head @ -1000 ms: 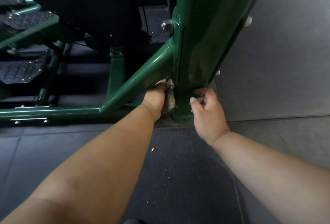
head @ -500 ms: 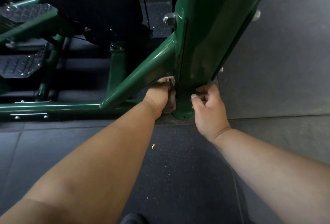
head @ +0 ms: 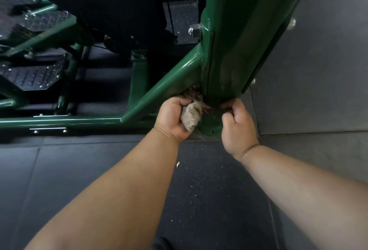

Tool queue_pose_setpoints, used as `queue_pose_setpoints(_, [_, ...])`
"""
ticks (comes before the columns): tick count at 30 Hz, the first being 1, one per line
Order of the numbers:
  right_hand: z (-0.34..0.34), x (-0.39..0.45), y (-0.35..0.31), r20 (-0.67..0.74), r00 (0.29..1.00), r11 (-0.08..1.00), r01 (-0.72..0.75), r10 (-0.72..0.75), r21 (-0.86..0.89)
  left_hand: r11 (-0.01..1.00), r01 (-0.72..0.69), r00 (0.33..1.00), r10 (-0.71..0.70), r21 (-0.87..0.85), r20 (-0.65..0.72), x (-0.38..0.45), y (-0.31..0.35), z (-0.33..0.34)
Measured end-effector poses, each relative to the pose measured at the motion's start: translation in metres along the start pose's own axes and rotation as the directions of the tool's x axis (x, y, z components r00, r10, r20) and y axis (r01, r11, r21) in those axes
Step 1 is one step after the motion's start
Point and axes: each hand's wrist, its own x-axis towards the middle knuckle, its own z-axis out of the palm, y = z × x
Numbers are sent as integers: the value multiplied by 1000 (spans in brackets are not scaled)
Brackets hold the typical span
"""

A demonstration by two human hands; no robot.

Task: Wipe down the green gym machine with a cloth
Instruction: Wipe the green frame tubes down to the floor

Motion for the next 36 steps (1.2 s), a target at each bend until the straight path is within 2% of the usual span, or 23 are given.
queue_pose_setpoints(4, [1,0,-2,9,1000,1000,-11,11,22,990,45,998,-40,-131,39,-13,-1,7])
queue_pose_setpoints(7, [0,0,-3,19,1000,1000,-6,5,16,985,43,999,-39,-166,31,-20,-2,17])
queue_pose_setpoints(13, [-2,-1,-4,41,999,1000,-13,13,16,994,33,999,-33,-103,3,-31,8,18])
queue_pose_setpoints(21, [-5,0,-5,67,997,999,-28,31,-47,995,-53,978,35,-84,-206,-54,7,28])
queue_pose_setpoints(23, [-7,-1,-6,72,997,998,-8,12,-64,995,-95,958,93,5,-271,-58,13,23])
queue_pose_setpoints(24, [-7,-1,-6,71,997,997,6,-1,-71,986,-124,940,153,113,-305,-60,18,18])
queue_pose_setpoints(26, [-8,-3,-11,60,996,994,67,-62,-84,903,-181,859,338,389,-385,-66,30,9])
queue_pose_setpoints(27, [-8,-4,-16,59,993,990,108,-103,-94,831,-232,777,471,506,-417,-73,39,7])
queue_pose_setpoints(29, [-7,-4,-26,72,982,977,183,-176,-110,687,-387,650,676,615,-346,-88,57,12])
queue_pose_setpoints(31, [-4,-6,-36,93,967,962,247,-237,-119,509,-428,595,781,747,-190,-100,77,22])
queue_pose_setpoints(32, [-4,-7,-41,110,960,955,270,-258,-119,441,-413,613,781,797,-114,-99,84,24])
queue_pose_setpoints(33, [-3,-8,-46,125,954,951,287,-273,-114,413,-398,664,746,819,-53,-101,88,30])
queue_pose_setpoints(36, [-4,-10,-55,118,946,944,313,-301,-106,365,-363,835,535,857,126,-90,93,49])
